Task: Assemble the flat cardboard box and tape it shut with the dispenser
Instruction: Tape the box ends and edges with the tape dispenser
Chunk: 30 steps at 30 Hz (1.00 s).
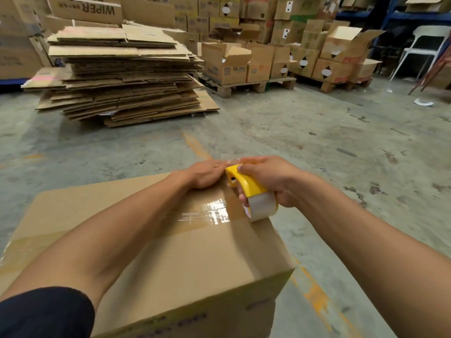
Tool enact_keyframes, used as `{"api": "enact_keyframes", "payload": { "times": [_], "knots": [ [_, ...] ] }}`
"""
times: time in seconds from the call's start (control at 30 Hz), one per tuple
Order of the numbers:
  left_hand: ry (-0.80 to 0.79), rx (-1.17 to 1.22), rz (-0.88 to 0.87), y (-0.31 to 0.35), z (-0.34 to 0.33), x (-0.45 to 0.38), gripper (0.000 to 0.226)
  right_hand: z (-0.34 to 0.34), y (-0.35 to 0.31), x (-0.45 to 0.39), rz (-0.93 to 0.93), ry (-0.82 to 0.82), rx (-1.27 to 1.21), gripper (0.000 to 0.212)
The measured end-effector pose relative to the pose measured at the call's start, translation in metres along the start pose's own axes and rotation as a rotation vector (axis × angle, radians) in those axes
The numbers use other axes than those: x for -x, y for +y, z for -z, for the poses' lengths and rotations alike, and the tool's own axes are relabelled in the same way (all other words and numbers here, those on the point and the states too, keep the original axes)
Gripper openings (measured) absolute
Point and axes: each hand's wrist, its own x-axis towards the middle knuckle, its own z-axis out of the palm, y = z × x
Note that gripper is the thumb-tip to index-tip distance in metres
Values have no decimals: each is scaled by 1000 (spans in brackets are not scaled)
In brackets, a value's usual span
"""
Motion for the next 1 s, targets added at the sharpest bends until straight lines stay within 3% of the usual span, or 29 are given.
{"api": "enact_keyframes", "payload": {
  "times": [0.13, 0.3, 0.5, 0.7, 0.83, 0.9, 1.0],
  "knots": [
    [-71, -153, -95, -6, -8, 0, 52, 5, 9, 18, -54, -28, -2, 18],
    [-105, -214, -147, -8, -6, -2, 53, 20, 39, 71, -84, 17, -91, 44],
    [-112, -306, -187, 1, -9, -1, 49, 24, 66, 125, -74, 23, -92, 46],
    [-69, -497, -29, 22, -2, 7, 53, 21, 71, 129, -28, 66, -86, 47],
    [-12, -374, -329, 62, -19, 32, 54, 23, 73, 131, -41, 54, -92, 44],
    [-145, -346, -456, 83, -36, 44, 57, 24, 71, 132, -56, 45, -96, 34],
    [-279, -387, -479, 91, -51, 48, 69, 26, 68, 133, -63, 36, -84, 23]
  ]
}}
